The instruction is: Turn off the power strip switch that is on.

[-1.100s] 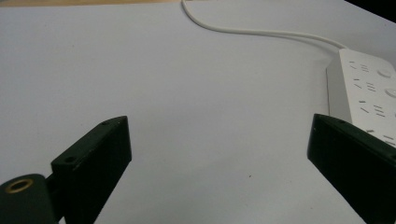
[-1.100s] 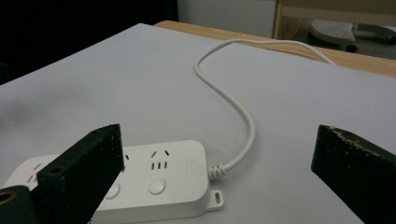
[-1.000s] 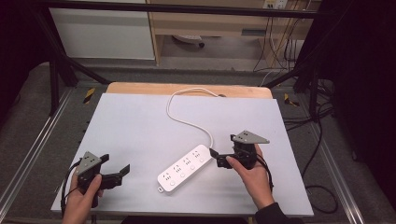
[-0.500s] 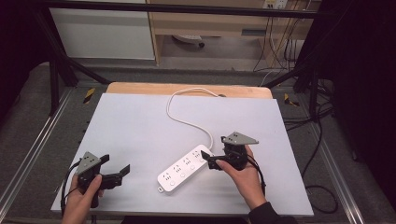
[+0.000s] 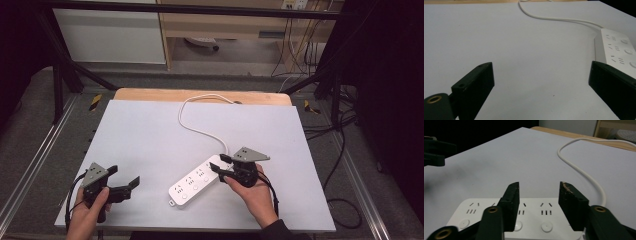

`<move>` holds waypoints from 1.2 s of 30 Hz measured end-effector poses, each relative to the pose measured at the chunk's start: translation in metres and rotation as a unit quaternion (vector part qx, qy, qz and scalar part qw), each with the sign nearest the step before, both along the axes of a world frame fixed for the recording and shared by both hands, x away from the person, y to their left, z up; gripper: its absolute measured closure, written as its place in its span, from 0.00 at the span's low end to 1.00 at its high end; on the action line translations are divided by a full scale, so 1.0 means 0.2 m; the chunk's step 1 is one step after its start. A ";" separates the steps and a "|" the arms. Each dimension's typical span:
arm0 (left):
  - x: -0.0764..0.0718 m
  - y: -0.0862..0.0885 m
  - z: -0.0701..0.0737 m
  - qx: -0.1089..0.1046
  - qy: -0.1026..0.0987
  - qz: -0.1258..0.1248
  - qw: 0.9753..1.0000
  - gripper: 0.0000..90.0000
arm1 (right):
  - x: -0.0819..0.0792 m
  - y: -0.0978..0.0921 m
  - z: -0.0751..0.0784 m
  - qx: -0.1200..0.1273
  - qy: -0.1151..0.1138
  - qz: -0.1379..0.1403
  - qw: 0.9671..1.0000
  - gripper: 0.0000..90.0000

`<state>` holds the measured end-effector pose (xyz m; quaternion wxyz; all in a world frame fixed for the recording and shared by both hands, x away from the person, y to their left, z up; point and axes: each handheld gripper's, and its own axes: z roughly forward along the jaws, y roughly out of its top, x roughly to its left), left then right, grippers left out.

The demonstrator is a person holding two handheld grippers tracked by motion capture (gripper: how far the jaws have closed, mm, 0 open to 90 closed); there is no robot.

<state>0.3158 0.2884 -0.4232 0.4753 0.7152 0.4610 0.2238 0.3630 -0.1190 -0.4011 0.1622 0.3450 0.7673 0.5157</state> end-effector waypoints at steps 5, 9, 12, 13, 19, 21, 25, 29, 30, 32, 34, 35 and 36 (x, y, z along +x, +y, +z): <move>0.00 0.00 0.00 0.002 -0.001 -0.001 1.000 0.07 | -0.02 0.04 -0.02 0.005 -0.001 0.015 1.000 0.80; 0.00 0.00 0.00 0.004 0.000 -0.002 1.000 0.07 | -0.03 0.07 -0.04 0.001 -0.001 0.025 1.000 0.89; 0.00 0.00 0.00 0.004 0.000 -0.002 1.000 0.07 | -0.04 0.08 -0.04 0.001 -0.006 0.029 1.000 0.94; 0.00 0.00 0.00 0.004 0.000 -0.002 1.000 0.07 | -0.04 0.09 -0.04 0.003 -0.006 0.030 1.000 0.96; 0.00 0.00 0.00 0.005 0.002 -0.002 1.000 0.07 | -0.04 0.10 -0.07 0.002 -0.002 0.034 0.999 1.00; 0.00 0.00 0.00 0.005 0.002 -0.001 1.000 0.07 | -0.04 0.10 -0.08 0.000 0.000 0.038 0.999 1.00; 0.00 0.00 0.00 0.006 0.002 0.000 1.000 0.07 | -0.05 0.12 -0.10 -0.007 0.004 0.043 0.999 1.00; 0.00 0.00 0.00 0.006 0.002 -0.001 1.000 0.07 | -0.05 0.14 -0.11 -0.009 0.001 0.046 0.999 1.00; 0.00 0.00 0.00 0.007 0.001 -0.001 1.000 0.07 | -0.06 0.14 -0.12 -0.010 0.002 0.046 0.999 1.00; 0.00 0.00 0.00 0.006 0.001 0.000 1.000 0.07 | -0.06 0.15 -0.13 -0.015 0.005 0.049 0.999 1.00; 0.00 -0.01 0.00 0.006 0.001 -0.001 1.000 0.07 | -0.07 0.15 -0.14 -0.018 0.008 0.052 0.998 1.00; 0.00 -0.01 0.00 0.006 0.002 -0.001 1.000 0.07 | -0.07 0.15 -0.14 -0.020 0.011 0.053 0.998 1.00; 0.00 -0.01 0.00 0.006 0.002 -0.002 1.000 0.07 | -0.07 0.15 -0.14 -0.019 0.015 0.055 0.998 1.00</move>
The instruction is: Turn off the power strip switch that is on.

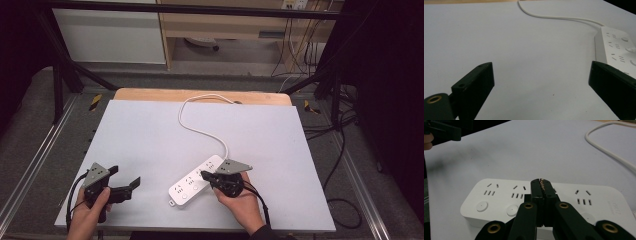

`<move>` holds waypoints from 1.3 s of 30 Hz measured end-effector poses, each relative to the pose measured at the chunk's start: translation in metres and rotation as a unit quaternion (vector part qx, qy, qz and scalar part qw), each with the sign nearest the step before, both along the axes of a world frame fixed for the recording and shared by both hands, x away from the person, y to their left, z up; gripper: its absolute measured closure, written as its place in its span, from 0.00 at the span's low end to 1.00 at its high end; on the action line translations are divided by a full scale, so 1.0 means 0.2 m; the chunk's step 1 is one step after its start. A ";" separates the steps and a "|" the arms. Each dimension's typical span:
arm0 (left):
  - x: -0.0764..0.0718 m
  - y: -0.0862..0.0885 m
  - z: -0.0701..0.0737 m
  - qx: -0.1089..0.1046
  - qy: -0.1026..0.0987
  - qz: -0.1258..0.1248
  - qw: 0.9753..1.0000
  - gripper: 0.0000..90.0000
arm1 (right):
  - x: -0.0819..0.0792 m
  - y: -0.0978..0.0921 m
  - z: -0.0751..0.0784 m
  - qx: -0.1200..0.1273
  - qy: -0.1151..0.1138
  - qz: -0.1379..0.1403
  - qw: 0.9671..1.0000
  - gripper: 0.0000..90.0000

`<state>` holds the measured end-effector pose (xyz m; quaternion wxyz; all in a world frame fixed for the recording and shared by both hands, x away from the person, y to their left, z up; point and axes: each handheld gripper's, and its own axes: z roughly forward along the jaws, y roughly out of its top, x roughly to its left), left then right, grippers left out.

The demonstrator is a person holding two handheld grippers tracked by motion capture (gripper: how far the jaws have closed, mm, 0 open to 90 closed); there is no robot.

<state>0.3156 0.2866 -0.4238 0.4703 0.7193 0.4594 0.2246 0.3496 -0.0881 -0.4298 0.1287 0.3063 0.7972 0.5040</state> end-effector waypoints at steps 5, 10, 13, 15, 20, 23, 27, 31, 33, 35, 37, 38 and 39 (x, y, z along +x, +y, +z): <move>0.00 0.00 0.00 -0.002 -0.001 -0.001 1.000 0.07 | 0.00 0.00 -0.01 0.003 -0.002 -0.007 1.000 1.00; 0.00 0.00 0.00 -0.002 0.001 -0.001 1.000 0.07 | 0.00 0.00 -0.03 0.007 0.000 -0.011 1.000 1.00; 0.00 0.00 0.00 -0.002 0.003 -0.002 1.000 0.07 | 0.00 0.00 -0.03 0.008 0.000 -0.011 1.000 1.00; 0.00 0.00 0.00 -0.003 0.003 -0.001 1.000 0.07 | -0.01 0.00 -0.03 0.010 0.002 -0.013 1.000 1.00; 0.00 0.00 0.00 -0.002 0.004 -0.002 1.000 0.07 | 0.00 0.00 -0.04 0.009 0.007 -0.019 1.000 1.00; 0.00 0.00 0.00 -0.003 0.004 -0.002 1.000 0.07 | 0.00 -0.01 -0.04 0.008 0.010 -0.022 1.000 1.00; 0.00 0.00 0.00 -0.002 0.004 -0.002 1.000 0.07 | 0.00 -0.01 -0.05 0.005 0.013 -0.023 1.000 1.00; 0.00 0.00 0.00 -0.002 0.005 -0.003 1.000 0.07 | 0.00 -0.01 -0.05 0.001 0.016 -0.025 1.000 1.00; 0.00 0.00 0.00 -0.002 0.005 -0.003 1.000 0.07 | -0.01 -0.01 -0.05 0.003 0.017 -0.027 0.999 1.00; 0.00 0.00 0.00 -0.001 0.005 -0.003 1.000 0.07 | 0.00 -0.01 -0.05 0.005 0.020 -0.029 0.999 1.00; 0.00 0.00 0.00 -0.001 0.003 -0.003 1.000 0.07 | 0.00 -0.01 -0.05 0.002 0.021 -0.029 0.999 1.00; 0.00 0.00 0.00 -0.001 0.003 -0.002 1.000 0.07 | 0.00 -0.01 -0.05 0.003 0.023 -0.030 0.999 1.00; 0.00 0.00 0.00 -0.001 0.004 -0.003 1.000 0.07 | -0.01 -0.01 -0.05 0.003 0.024 -0.031 0.999 1.00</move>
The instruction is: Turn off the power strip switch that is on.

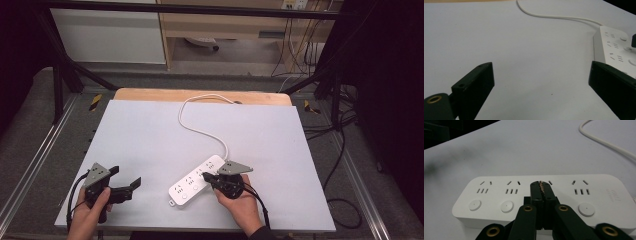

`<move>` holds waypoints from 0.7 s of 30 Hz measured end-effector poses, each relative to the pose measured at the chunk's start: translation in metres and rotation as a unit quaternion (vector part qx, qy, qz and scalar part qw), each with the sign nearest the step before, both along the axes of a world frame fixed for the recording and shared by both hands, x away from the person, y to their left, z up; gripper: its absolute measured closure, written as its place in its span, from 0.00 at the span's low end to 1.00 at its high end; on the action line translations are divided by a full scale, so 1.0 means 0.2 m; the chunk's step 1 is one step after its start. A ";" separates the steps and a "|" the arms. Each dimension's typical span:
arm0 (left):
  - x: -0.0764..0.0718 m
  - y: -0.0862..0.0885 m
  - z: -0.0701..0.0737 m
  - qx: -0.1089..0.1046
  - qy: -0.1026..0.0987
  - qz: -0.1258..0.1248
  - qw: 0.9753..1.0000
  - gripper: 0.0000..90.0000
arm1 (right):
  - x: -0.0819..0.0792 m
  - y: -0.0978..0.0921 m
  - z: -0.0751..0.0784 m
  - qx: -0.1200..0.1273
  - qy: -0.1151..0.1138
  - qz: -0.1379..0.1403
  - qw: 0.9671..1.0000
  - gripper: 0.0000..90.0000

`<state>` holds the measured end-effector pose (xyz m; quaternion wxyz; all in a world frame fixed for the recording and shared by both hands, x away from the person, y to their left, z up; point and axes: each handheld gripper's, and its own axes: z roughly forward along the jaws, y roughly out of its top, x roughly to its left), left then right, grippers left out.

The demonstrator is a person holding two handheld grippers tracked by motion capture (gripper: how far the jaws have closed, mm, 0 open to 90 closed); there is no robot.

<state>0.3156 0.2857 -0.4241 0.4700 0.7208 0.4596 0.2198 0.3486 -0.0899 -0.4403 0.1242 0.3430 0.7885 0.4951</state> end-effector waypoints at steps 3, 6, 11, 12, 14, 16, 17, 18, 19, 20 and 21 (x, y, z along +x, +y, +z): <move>0.00 0.00 0.00 -0.001 0.001 0.000 1.000 0.07 | 0.00 0.00 0.00 -0.003 -0.002 0.000 1.000 1.00; 0.00 0.00 0.00 -0.001 -0.001 0.000 1.000 0.07 | -0.01 0.01 -0.01 -0.005 -0.007 -0.003 1.000 1.00; 0.00 0.00 0.00 -0.001 -0.002 0.000 1.000 0.07 | -0.01 0.00 -0.01 -0.004 -0.013 -0.010 1.000 1.00; 0.00 0.00 0.00 -0.001 -0.003 0.000 1.000 0.07 | -0.01 0.00 -0.01 -0.005 -0.014 -0.011 1.000 1.00; 0.00 0.00 0.00 -0.001 -0.002 0.000 1.000 0.07 | -0.01 0.01 -0.01 -0.005 -0.014 -0.012 1.000 1.00; 0.00 0.00 0.00 -0.002 -0.002 0.001 1.000 0.07 | -0.01 0.01 -0.02 -0.007 -0.015 -0.013 1.000 1.00; 0.00 0.00 0.00 -0.001 -0.002 0.000 1.000 0.07 | -0.01 0.01 -0.02 -0.007 -0.017 -0.014 1.000 1.00; 0.00 0.00 0.00 -0.002 -0.002 0.001 1.000 0.07 | -0.01 0.01 -0.02 -0.007 -0.017 -0.015 1.000 1.00; 0.00 0.00 0.00 -0.001 -0.003 0.001 1.000 0.07 | 0.00 0.01 -0.02 -0.008 -0.019 -0.017 1.000 1.00; 0.00 0.00 0.00 0.000 -0.003 0.000 1.000 0.07 | 0.00 0.00 -0.02 -0.008 -0.020 -0.018 1.000 1.00; 0.00 0.00 0.00 -0.001 -0.003 0.001 1.000 0.07 | 0.00 0.00 -0.02 -0.008 -0.020 -0.020 1.000 1.00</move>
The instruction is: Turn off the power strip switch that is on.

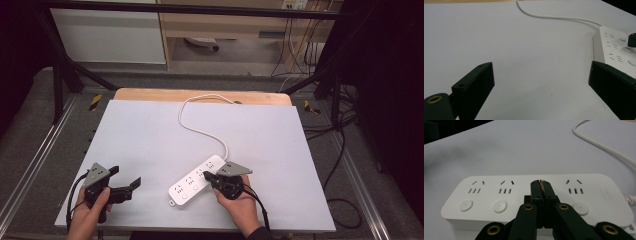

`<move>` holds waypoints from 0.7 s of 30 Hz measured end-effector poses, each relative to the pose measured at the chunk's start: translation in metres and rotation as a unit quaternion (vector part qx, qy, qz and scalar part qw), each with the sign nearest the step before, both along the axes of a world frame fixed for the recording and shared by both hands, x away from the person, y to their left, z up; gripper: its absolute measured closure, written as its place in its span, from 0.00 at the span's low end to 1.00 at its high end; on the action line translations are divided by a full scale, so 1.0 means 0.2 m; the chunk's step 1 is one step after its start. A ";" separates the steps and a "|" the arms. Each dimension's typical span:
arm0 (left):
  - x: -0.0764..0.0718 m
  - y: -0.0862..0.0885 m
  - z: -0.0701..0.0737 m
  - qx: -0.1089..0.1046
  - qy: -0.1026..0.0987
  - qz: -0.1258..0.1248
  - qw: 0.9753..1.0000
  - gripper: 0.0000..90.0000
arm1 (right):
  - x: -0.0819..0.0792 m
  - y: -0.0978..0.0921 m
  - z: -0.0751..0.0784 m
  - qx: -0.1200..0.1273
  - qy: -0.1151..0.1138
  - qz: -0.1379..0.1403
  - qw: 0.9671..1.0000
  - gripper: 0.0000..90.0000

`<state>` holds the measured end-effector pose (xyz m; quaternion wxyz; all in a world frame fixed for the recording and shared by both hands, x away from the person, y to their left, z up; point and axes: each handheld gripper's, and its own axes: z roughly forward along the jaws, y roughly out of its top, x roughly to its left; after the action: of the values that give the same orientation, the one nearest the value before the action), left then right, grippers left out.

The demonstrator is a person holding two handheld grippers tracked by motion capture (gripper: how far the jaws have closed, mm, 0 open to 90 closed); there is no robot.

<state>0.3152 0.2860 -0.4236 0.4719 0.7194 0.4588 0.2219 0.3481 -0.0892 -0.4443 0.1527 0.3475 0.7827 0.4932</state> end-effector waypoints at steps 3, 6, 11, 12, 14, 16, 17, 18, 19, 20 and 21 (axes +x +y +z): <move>0.00 0.00 0.00 0.000 0.001 0.000 1.000 0.07 | 0.00 0.00 0.00 0.000 0.000 -0.001 1.000 1.00; 0.00 0.00 0.00 0.000 0.000 0.000 1.000 0.07 | 0.00 0.00 0.00 -0.001 0.000 0.001 1.000 1.00; 0.00 0.00 0.00 0.000 0.000 -0.001 1.000 0.07 | 0.00 0.01 -0.01 -0.002 0.001 0.002 1.000 1.00; 0.00 0.00 0.00 -0.001 0.000 0.000 1.000 0.07 | 0.00 0.01 -0.01 -0.002 0.001 0.003 1.000 1.00; 0.00 0.00 0.00 -0.001 0.000 -0.001 1.000 0.07 | 0.00 0.01 -0.01 -0.003 0.001 0.003 1.000 1.00; 0.00 0.00 0.00 0.000 0.000 -0.001 1.000 0.07 | 0.00 0.01 -0.01 -0.002 0.001 0.004 1.000 1.00; 0.00 0.00 0.00 0.000 0.000 -0.001 1.000 0.07 | 0.00 0.01 -0.01 -0.003 0.001 0.004 1.000 1.00; 0.00 0.00 0.00 0.000 0.000 -0.001 1.000 0.07 | 0.00 0.01 -0.01 -0.003 0.001 0.004 1.000 1.00; 0.00 0.00 0.00 -0.001 0.000 -0.001 1.000 0.07 | 0.00 0.01 -0.01 -0.003 0.002 0.004 1.000 1.00; 0.00 0.00 0.00 0.000 -0.001 -0.001 1.000 0.07 | 0.00 0.01 -0.02 -0.004 0.001 0.004 1.000 1.00; 0.00 0.00 0.00 0.000 -0.001 -0.001 1.000 0.07 | 0.00 0.01 -0.02 -0.004 0.001 0.003 1.000 1.00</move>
<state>0.3153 0.2863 -0.4234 0.4724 0.7198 0.4577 0.2220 0.3475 -0.0868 -0.4475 0.1516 0.3447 0.7860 0.4903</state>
